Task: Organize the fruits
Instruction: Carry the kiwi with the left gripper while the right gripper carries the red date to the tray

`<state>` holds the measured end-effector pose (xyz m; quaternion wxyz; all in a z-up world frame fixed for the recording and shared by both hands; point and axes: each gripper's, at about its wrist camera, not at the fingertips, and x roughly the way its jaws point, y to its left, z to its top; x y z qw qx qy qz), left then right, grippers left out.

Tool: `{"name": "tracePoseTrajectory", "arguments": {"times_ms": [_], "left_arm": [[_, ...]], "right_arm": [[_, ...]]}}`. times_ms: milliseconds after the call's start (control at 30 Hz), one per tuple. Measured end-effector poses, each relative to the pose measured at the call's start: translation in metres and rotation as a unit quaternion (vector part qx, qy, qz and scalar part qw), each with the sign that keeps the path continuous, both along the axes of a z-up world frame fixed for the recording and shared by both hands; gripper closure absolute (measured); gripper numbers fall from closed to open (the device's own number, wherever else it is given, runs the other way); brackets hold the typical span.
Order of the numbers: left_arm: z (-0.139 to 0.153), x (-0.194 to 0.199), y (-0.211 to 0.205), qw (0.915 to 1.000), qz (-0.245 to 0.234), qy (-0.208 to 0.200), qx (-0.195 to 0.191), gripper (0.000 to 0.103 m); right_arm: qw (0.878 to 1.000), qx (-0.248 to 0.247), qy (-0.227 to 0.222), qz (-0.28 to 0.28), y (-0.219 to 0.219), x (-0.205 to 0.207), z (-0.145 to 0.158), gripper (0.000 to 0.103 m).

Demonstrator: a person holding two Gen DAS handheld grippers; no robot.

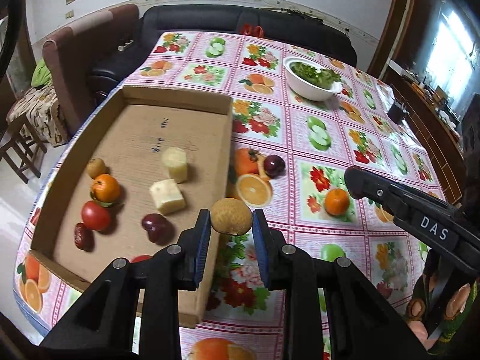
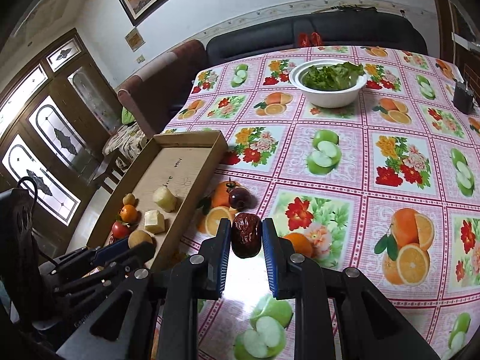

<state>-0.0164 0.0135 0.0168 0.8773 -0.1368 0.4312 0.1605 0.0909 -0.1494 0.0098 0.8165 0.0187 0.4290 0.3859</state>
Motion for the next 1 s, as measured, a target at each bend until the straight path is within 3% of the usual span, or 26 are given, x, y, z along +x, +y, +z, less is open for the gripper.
{"name": "tracePoseTrajectory", "arguments": {"times_ms": [1000], "left_arm": [[0.0,0.0,0.071,0.9984,0.056,0.007,0.0,0.078]], "right_arm": [[0.998,-0.01,-0.008,0.065,0.078,-0.01,0.01,0.082]]}}
